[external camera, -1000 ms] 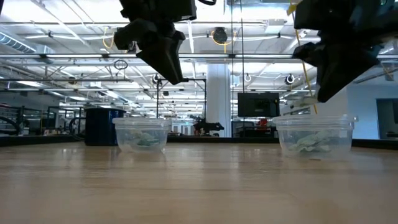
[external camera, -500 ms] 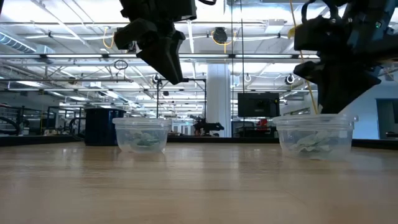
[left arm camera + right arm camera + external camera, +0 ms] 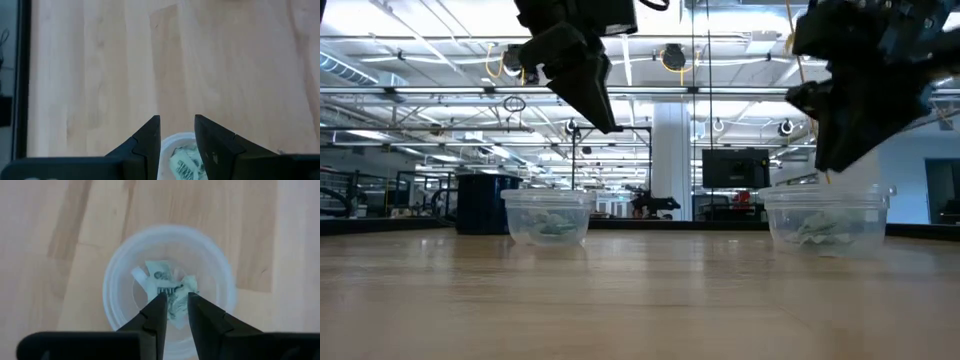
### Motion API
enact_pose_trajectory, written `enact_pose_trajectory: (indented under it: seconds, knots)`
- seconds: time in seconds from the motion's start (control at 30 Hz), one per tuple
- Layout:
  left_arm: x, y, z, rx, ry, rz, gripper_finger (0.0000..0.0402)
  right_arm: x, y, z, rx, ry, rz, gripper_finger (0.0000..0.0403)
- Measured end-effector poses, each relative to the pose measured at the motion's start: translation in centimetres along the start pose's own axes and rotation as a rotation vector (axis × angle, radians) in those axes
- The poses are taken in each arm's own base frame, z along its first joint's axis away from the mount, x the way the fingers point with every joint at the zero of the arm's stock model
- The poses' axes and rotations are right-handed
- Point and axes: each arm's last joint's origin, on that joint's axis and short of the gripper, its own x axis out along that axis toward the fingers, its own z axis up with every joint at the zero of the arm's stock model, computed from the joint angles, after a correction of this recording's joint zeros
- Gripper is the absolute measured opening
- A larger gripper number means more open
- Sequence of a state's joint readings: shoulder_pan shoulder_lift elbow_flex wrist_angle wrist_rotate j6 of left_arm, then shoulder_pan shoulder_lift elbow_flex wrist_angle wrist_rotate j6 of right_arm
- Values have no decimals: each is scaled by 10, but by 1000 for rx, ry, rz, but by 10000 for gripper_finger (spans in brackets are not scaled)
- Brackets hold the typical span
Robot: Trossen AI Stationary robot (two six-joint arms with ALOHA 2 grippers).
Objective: Pick and place Stevia / Truvia into bins
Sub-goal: Return to Home Position
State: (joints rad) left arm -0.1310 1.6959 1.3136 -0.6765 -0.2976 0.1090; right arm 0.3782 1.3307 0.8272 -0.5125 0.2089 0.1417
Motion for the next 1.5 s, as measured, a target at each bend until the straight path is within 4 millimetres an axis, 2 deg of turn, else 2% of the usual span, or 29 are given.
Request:
enact_pose_trajectory:
  seconds: [0.1, 0.2, 0.37, 0.53, 0.7, 0.83, 0.97, 1.13, 1.3, 1.5]
  knots:
    - [-13, 7, -5, -46, 18, 42, 127, -16, -3, 1, 5, -66, 9, 72]
    - [-38, 18, -14, -114, 39, 113, 127, -38, -8, 0, 34, -147, 22, 72]
    - [-98, 43, -39, -264, 2, 180, 127, -82, -19, -10, 67, -305, 46, 73]
    - [-158, 58, -70, -390, -110, 182, 127, -117, -28, -24, 99, -455, 68, 73]
    - [-211, 66, -110, -529, -242, 165, 127, -131, -33, -34, 121, -594, 85, 73]
    - [-235, 65, -144, -573, -324, 142, 127, -131, -35, -48, 124, -637, 91, 73]
    - [-234, 59, -178, -588, -370, 127, 127, -116, -34, -65, 123, -695, 96, 73]
    - [-210, 46, -211, -654, -488, 97, 127, -95, -32, -84, 90, -826, 86, 73]
    - [-172, 33, -223, -611, -643, 95, 127, -86, -32, -100, 95, -896, 88, 73]
    - [-129, 19, -229, -571, -743, 112, 127, -93, -33, -112, 64, -983, 181, 73]
